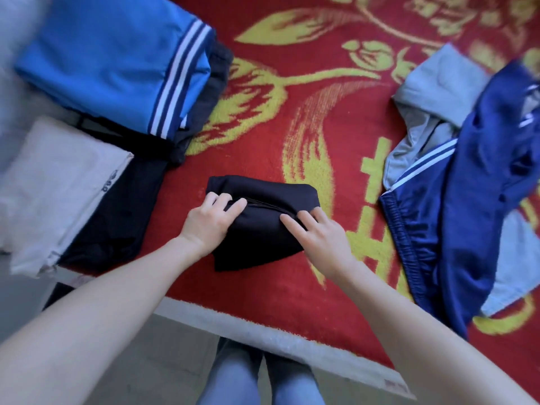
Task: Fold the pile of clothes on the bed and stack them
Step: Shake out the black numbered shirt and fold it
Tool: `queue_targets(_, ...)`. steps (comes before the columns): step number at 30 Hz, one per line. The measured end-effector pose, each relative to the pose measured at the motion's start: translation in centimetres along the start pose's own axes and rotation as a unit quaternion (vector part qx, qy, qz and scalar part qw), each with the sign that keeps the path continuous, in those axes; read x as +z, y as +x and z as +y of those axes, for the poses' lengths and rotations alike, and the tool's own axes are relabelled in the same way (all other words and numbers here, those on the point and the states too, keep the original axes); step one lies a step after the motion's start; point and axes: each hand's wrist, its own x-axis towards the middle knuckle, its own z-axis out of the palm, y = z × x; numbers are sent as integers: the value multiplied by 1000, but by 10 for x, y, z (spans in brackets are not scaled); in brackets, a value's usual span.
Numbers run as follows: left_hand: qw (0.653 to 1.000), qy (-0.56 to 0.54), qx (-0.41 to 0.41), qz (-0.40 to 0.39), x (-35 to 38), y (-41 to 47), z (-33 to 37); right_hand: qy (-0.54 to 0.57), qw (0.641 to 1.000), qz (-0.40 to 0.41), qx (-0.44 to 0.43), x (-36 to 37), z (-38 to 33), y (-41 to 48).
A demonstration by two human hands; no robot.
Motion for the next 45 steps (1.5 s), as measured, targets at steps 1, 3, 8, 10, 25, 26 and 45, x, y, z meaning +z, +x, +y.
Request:
queue_targets(1, 1000, 7, -11, 16, -14, 2, -2, -5, 1000, 8, -17, -13, 2, 10)
queue_targets(3, 998, 24, -31, 46, -47, 4, -6, -17, 998, 19, -58, -40, 5, 33)
queue_targets(8, 983, 95, -113, 113, -152, -13, -21, -30, 980, 42, -193, -120, -14, 109)
queue_targets(10, 973, 119, -160, 119, -199, -29, -28, -36, 962, 59, -266, -155, -32, 144)
queue_targets(25, 906, 228, -308, 178, -336, -136, -77, 12, 869, 215, -446, -217, -178, 255)
queue_targets(26, 909, 225, -304, 177, -331, -137, -87, 12, 870, 215, -444, -209, -181, 261)
queue_targets(45, 834, -14, -383, -397, -196, -107, -169, -163, 875, -350, -291, -82, -183, 297)
